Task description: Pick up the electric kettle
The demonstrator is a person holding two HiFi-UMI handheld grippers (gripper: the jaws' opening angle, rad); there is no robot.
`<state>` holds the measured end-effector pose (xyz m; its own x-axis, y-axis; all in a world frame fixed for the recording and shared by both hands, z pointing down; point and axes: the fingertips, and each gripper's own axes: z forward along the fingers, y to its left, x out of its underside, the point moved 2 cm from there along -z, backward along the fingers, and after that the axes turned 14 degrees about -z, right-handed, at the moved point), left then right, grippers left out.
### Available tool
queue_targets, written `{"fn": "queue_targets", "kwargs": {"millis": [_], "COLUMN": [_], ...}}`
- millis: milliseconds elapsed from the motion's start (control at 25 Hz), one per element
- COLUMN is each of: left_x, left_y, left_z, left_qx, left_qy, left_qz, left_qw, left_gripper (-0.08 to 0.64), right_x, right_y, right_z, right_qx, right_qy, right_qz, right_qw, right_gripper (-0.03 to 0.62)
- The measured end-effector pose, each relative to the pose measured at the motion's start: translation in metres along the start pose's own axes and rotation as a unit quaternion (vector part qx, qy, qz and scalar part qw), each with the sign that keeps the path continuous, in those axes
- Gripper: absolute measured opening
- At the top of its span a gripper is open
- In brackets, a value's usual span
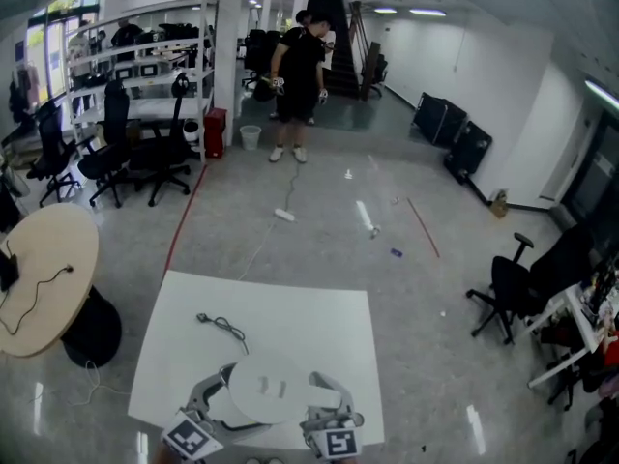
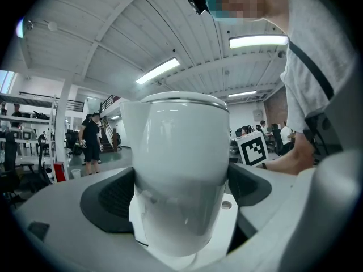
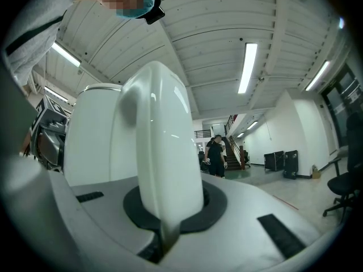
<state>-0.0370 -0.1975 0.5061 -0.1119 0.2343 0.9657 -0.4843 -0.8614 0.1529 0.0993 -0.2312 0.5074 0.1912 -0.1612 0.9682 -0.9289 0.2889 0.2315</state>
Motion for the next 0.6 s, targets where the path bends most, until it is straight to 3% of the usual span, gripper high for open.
{"fn": "queue_targets", "kwargs": {"millis": [600], "left_x": [-0.034], "left_y": [-0.022], "left_z": [-0.015], "left_qx": [0.008], "left_qy": [-0.013], "left_qz": [0.009], "left_qw": [0.9998], "left_gripper": [0.511], "right_x": [-0.040], "right_y": [-0.004], "right_z": [-0.017], "right_qx": [0.003], "right_qy": [-0.007], "right_qz": [-0.007], "right_qw": [1.000], "right_gripper": [0.002]}}
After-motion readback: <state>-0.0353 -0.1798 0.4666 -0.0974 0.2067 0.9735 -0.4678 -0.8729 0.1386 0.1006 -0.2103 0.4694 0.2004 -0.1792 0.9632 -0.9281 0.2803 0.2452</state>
